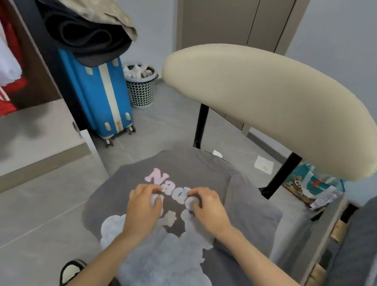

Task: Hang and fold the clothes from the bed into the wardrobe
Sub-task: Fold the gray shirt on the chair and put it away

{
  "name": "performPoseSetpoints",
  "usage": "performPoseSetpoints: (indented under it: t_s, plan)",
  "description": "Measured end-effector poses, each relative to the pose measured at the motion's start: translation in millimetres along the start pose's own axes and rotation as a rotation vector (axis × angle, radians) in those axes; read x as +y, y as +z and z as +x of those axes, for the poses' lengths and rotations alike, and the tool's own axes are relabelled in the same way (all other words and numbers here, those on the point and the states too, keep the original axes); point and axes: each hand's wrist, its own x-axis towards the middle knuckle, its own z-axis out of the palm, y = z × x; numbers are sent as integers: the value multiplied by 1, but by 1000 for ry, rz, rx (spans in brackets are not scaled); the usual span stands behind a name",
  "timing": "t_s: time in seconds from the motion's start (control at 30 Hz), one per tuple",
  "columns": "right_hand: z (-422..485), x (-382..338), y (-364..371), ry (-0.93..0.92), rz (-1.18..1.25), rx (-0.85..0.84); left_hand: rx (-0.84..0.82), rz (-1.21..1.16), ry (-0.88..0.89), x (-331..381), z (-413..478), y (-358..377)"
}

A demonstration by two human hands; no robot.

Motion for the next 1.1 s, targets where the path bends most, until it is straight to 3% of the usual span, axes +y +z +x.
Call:
performPoseSetpoints:
  t_s: [0.1,0.2,0.4,0.53,0.7,0.97,1.1]
  plan:
    - [24,-20,29,-96,-151,-53,122,43,-89,-30,22,-23]
    - [48,-36,52,-66,-185,-3,161,75,-229,-54,47,-35]
    - [78,-48,84,117,-169,268,1,127,-470,-81,83,-32]
    - [82,-47,101,76,-276,393,-82,-95,-539,-95,107,-38]
    - [82,-48,106,67,-311,428,-224,-249,-671,-97,130,-44]
    - [83,-47,106,76,-267,429,86,-808,-543,-79,141,-48]
    - [83,-43,98,59,-5,372,299,-825,-341,-58,134,-55]
